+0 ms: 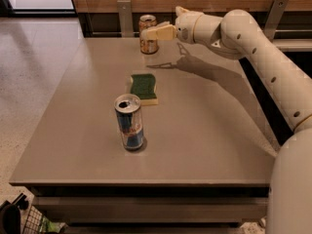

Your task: Pick orange can

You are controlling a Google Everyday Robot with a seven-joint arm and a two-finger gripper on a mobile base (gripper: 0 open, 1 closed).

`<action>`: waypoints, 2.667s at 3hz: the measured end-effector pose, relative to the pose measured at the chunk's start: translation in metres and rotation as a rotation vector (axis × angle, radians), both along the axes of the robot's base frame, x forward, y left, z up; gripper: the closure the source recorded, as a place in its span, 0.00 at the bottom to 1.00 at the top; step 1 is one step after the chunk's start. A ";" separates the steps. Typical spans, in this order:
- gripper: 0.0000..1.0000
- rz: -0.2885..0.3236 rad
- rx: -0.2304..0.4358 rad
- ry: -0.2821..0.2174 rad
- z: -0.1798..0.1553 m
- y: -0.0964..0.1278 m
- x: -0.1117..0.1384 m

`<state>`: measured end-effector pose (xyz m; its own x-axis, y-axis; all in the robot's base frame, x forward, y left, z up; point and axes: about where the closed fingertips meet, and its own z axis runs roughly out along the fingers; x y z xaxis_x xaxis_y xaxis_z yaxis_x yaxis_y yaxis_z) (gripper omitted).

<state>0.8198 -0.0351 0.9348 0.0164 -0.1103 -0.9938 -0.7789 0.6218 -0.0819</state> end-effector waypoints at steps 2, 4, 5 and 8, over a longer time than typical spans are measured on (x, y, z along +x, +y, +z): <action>0.00 0.023 0.000 0.041 -0.019 0.022 0.020; 0.20 0.032 0.036 0.083 -0.046 0.034 0.039; 0.43 0.059 0.048 0.076 -0.051 0.045 0.041; 1.00 0.074 0.048 0.079 -0.051 0.056 0.040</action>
Offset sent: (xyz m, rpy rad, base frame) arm 0.0352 0.0283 -0.0361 -0.0052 0.0798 0.0279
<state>0.8596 0.0210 0.8835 -0.0559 -0.0642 -0.9964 -0.8256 0.5642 0.0100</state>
